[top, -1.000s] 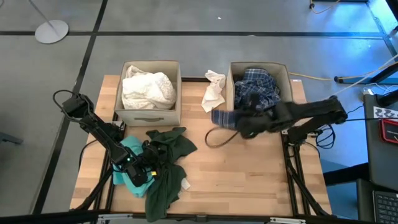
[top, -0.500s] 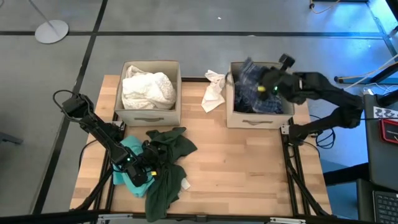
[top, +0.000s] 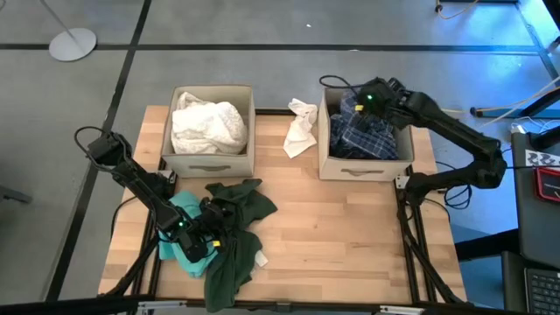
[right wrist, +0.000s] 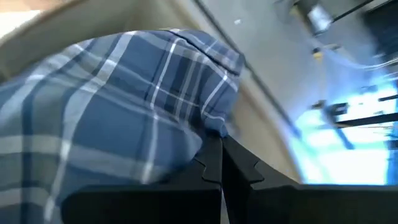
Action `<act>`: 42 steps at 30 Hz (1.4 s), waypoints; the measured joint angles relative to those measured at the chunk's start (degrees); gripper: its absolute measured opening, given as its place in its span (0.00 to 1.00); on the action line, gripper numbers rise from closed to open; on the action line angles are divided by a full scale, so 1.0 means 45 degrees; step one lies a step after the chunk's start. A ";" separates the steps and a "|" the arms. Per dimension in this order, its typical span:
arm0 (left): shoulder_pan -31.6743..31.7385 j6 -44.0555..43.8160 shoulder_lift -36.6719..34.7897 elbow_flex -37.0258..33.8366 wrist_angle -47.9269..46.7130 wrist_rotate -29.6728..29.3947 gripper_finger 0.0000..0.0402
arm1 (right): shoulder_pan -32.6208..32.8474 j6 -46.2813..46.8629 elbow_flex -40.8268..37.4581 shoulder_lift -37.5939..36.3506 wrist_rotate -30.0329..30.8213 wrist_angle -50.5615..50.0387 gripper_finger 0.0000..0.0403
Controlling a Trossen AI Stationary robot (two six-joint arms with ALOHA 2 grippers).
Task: Sort clothes
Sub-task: Put the blue jacket into the right brown bin, then put the white shorts into the left brown bin
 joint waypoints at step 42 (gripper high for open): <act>0.2478 0.9308 -0.0452 0.4532 0.0016 0.0397 0.52 | 0.2537 0.2846 -0.0746 -0.2690 -0.2396 0.1101 0.62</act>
